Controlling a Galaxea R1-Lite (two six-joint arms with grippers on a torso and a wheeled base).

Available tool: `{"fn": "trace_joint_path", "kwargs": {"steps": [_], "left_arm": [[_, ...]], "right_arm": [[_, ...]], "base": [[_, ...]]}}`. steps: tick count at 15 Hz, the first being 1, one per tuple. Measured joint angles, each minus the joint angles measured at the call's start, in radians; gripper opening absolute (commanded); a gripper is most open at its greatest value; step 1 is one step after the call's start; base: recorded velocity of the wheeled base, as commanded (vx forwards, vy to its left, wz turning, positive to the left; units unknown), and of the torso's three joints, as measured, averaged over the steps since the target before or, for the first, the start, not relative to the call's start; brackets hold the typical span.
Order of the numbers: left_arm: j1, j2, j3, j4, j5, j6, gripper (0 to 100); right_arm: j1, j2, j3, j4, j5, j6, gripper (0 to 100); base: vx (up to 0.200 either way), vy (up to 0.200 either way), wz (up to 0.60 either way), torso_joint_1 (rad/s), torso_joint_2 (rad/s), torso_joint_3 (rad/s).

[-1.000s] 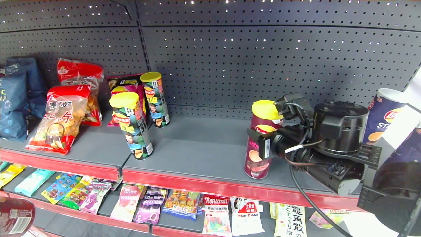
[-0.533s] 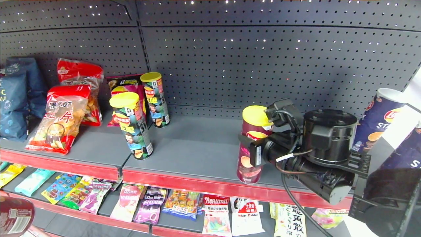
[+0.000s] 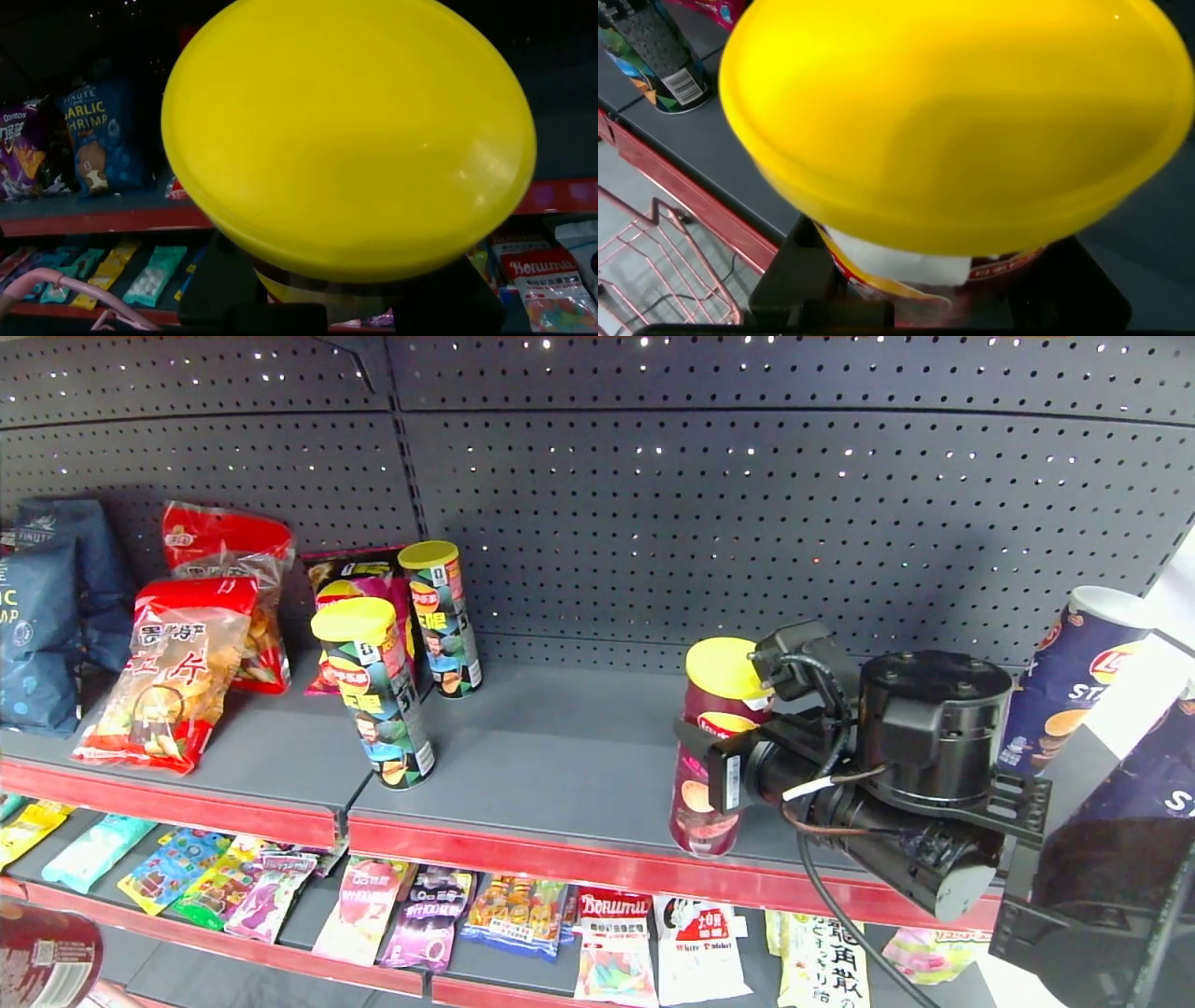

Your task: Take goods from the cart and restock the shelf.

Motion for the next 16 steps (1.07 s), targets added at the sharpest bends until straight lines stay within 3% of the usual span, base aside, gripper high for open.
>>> {"fn": "trace_joint_path", "kwargs": {"steps": [14,15,16], "left_arm": [[0.000,-0.024,0.007,0.010,0.000,0.000,0],[0.000,-0.027,0.009,0.011,0.000,0.000,0],[0.000,-0.029,0.009,0.011,0.000,-0.001,0]], "right_arm": [[-0.004,0.001,-0.005,0.003,0.049,-0.028,0],[-0.004,0.001,-0.004,0.003,0.048,-0.028,100],[-0.004,0.001,-0.002,0.007,0.048,-0.028,100]], "base": [[0.000,0.000,0.00,0.000,0.00,0.000],[0.000,0.000,0.00,0.000,0.00,0.000],[0.000,0.000,0.00,0.000,0.00,0.000]]}}
